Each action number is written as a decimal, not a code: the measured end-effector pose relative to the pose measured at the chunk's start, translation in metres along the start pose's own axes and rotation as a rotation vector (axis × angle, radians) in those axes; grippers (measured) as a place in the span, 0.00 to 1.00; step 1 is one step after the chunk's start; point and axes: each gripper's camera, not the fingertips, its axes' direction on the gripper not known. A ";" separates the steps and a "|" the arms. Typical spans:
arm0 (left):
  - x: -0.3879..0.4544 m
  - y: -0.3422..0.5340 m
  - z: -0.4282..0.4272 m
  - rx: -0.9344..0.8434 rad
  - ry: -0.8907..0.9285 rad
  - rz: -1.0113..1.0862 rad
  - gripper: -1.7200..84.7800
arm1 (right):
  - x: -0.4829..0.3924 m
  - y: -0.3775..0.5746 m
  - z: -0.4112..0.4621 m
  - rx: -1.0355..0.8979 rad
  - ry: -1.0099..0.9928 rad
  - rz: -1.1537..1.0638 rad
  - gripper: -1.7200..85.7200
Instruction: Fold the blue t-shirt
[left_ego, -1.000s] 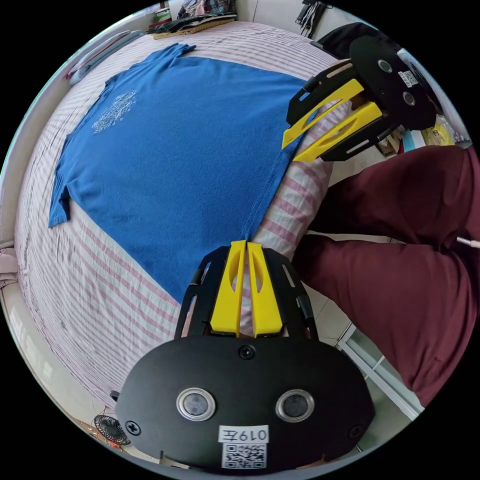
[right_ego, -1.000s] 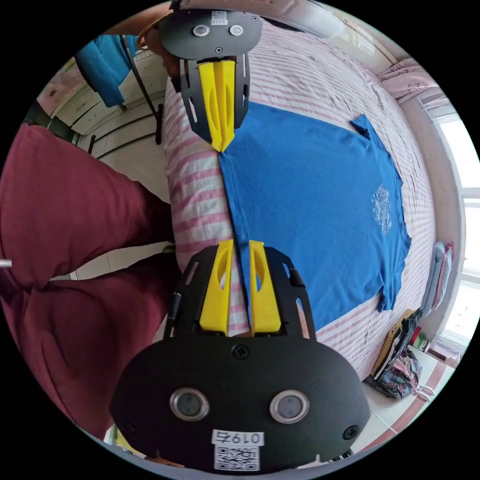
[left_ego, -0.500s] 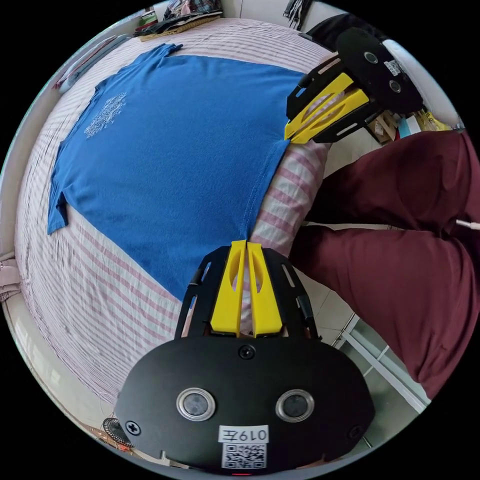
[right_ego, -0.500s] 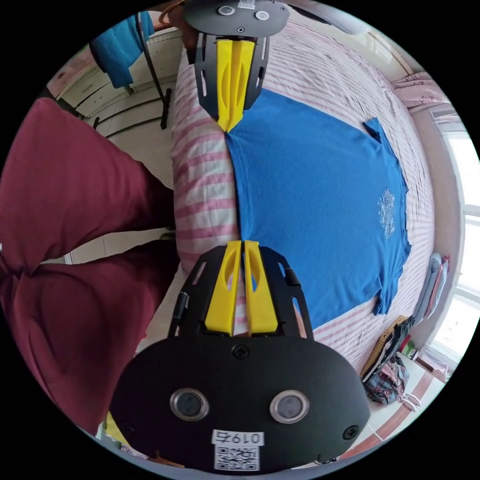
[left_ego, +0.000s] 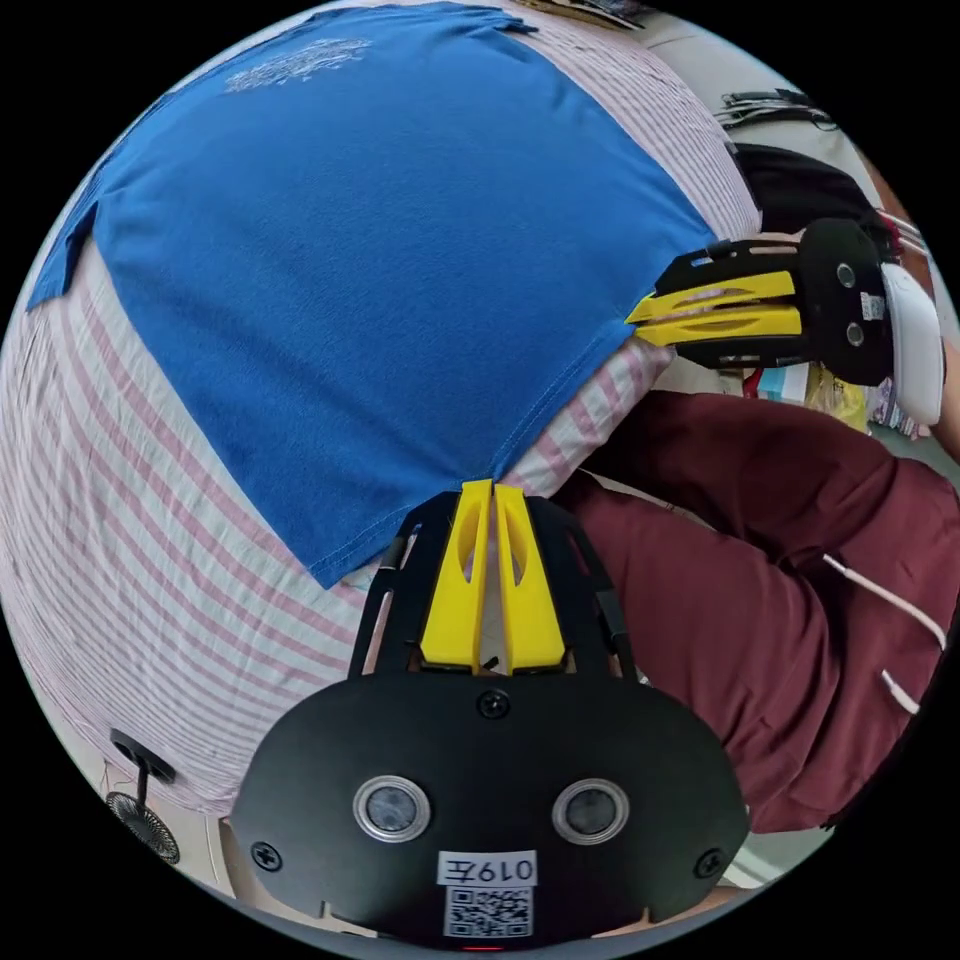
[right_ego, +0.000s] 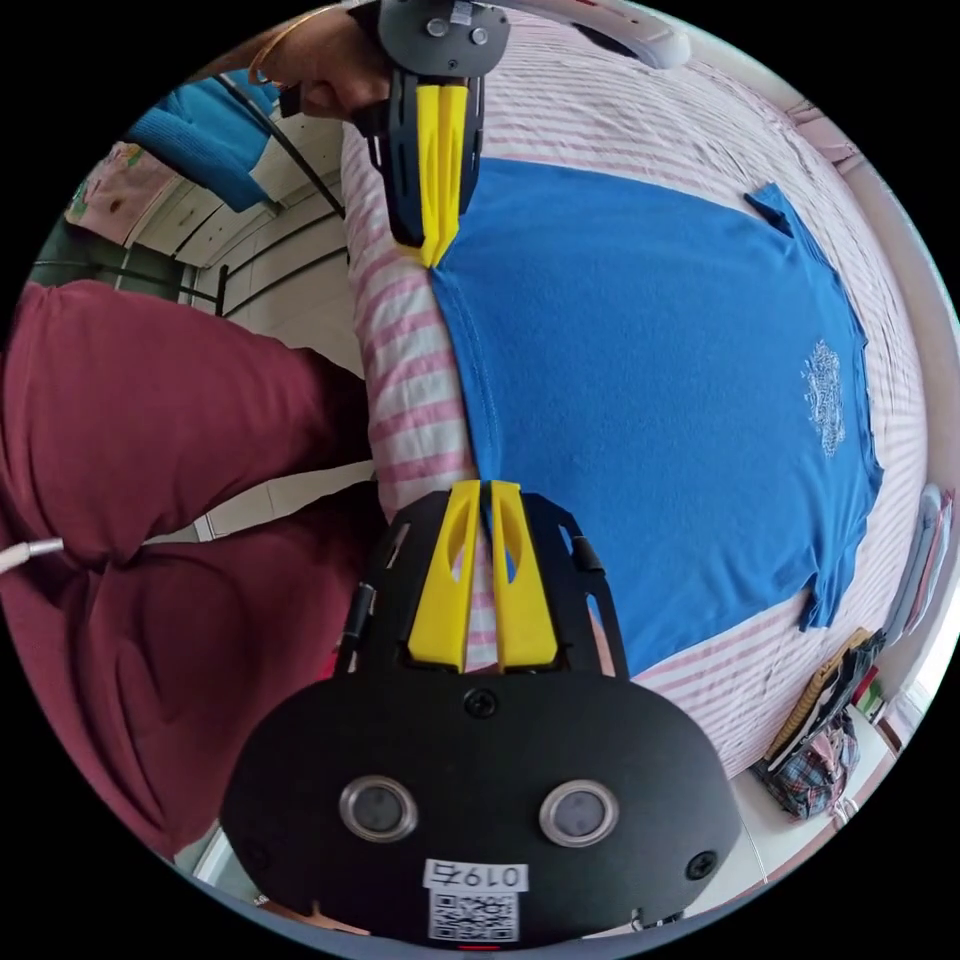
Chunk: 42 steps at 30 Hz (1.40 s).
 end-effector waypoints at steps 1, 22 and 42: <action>-0.001 0.002 -0.002 0.017 0.002 0.010 0.03 | 0.002 0.003 -0.004 0.015 -0.002 0.006 0.03; 0.001 0.034 -0.025 0.279 -0.059 0.003 0.03 | 0.035 0.130 -0.002 -0.115 0.213 0.009 0.05; 0.009 -0.040 0.017 0.139 -0.117 0.156 0.03 | 0.103 0.206 -0.048 -0.054 0.066 0.197 0.06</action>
